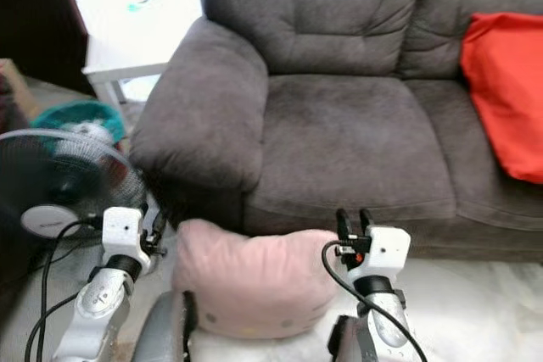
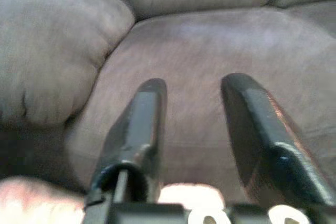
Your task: Move the pillow to the sofa from floor
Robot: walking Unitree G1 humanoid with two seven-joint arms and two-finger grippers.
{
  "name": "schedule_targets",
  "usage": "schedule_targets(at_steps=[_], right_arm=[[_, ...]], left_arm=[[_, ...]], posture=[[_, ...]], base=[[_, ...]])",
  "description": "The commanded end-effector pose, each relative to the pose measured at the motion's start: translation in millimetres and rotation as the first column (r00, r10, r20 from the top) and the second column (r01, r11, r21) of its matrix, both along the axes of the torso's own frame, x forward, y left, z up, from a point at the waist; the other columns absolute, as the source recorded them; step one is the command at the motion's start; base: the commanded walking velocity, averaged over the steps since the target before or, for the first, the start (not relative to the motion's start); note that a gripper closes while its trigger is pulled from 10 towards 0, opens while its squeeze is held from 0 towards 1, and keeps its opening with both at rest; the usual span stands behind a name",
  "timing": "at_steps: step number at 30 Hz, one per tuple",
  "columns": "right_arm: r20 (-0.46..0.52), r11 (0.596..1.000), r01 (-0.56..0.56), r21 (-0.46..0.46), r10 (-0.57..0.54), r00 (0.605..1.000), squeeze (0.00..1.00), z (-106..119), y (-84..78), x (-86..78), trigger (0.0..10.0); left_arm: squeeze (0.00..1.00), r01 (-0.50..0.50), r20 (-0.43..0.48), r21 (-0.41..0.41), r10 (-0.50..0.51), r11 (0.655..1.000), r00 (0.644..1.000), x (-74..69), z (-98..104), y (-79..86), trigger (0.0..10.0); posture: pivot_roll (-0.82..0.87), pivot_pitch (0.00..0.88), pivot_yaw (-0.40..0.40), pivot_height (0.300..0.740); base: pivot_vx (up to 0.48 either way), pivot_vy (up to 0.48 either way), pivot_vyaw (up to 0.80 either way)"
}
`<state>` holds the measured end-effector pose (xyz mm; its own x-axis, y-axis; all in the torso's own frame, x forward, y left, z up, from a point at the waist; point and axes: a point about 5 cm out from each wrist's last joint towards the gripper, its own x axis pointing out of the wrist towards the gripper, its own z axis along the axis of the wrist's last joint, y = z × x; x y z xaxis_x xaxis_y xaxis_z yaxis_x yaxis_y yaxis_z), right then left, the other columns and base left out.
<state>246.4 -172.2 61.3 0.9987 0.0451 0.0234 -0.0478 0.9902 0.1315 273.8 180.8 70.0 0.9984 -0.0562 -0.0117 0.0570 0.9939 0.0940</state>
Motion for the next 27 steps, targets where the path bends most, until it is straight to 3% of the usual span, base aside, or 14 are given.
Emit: schedule_targets(at_steps=[1,12,19,27], right_arm=[[-0.01,1.0,0.022,-0.006,-0.022,1.0,0.0,-2.0,-7.5,-2.4,10.0],[-0.014,1.0,-0.008,-0.03,0.008,1.0,0.0,-3.6,-3.9,-3.5,10.0],[-0.011,1.0,-0.007,-0.024,0.006,1.0,0.0,-3.6,-4.1,-4.7,10.0],[-0.01,1.0,0.001,-0.003,-0.001,1.0,0.0,-3.3,-5.2,-3.9,10.0]], left_arm=[[0.0,0.02,0.009,0.001,-0.02,1.0,1.0,0.5,0.4,-5.1,10.0],[0.0,0.035,-0.05,0.014,-0.035,0.999,0.998,-3.9,-11.5,-7.0,10.0],[0.0,0.029,-0.06,0.02,-0.028,0.999,0.998,-6.3,-15.0,-6.7,10.0],[0.0,0.03,-0.048,0.02,-0.029,0.999,0.998,-5.4,-12.9,-7.8,10.0]], posture=[[0.08,0.024,-0.053,0.495],[0.08,0.027,-0.052,0.495],[0.08,0.028,-0.053,0.495],[0.08,0.028,-0.054,0.495]], base=[[0.244,0.0,0.0],[0.134,0.0,0.0],[0.0,0.0,0.77],[0.0,0.0,0.0]])
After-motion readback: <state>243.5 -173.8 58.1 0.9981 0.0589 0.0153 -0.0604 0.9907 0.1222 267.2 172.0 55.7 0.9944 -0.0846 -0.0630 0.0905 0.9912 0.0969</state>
